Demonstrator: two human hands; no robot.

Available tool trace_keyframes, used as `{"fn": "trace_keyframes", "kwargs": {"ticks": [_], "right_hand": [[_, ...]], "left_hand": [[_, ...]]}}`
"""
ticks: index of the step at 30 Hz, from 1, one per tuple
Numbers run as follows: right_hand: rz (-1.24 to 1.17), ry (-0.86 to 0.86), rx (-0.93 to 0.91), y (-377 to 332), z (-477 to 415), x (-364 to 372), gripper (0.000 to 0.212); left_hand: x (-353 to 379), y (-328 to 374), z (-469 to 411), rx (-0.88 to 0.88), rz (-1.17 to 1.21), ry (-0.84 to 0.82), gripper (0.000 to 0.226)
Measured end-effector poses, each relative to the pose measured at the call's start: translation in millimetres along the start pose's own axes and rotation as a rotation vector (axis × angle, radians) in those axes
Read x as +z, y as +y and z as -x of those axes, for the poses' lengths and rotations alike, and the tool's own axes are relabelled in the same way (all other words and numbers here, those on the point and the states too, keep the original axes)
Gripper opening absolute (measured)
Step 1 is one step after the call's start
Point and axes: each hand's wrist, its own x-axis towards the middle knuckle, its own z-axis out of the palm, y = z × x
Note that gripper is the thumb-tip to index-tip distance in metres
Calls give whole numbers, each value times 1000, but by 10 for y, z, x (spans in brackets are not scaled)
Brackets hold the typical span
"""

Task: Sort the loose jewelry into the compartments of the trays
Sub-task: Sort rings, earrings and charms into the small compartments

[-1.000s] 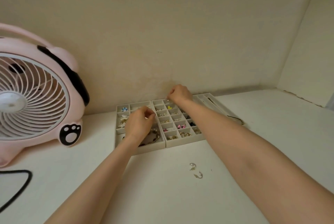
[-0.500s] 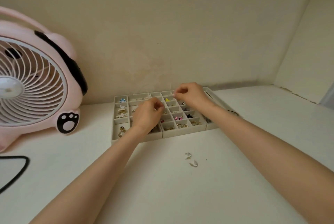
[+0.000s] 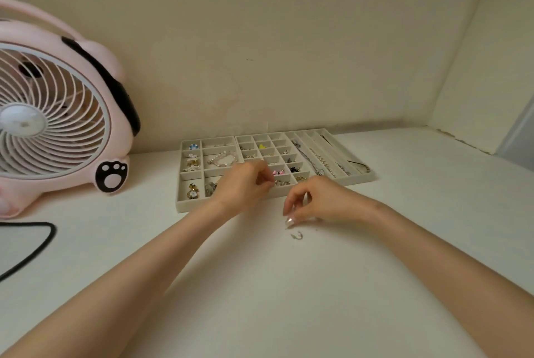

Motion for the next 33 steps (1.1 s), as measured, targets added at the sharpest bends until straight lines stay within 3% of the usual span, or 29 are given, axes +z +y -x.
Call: {"fn": "trace_keyframes", "kwargs": {"ticks": [9, 14, 17, 26, 33], "right_hand": [[-66, 78, 3, 54, 31, 99, 5], [-158, 179, 9, 112, 58, 85, 15], [-231, 239, 14, 159, 66, 78, 13], [-305, 298, 14, 203, 69, 112, 14], [-339, 298, 20, 195, 45, 110, 19]], "left_hand": [[52, 60, 168, 103, 30, 44, 12], [85, 186, 307, 231, 69, -240, 17], [160, 175, 324, 266, -16, -289, 22], [201, 132, 301, 292, -41, -276, 19], [-72, 62, 34, 276, 45, -149, 14]]}}
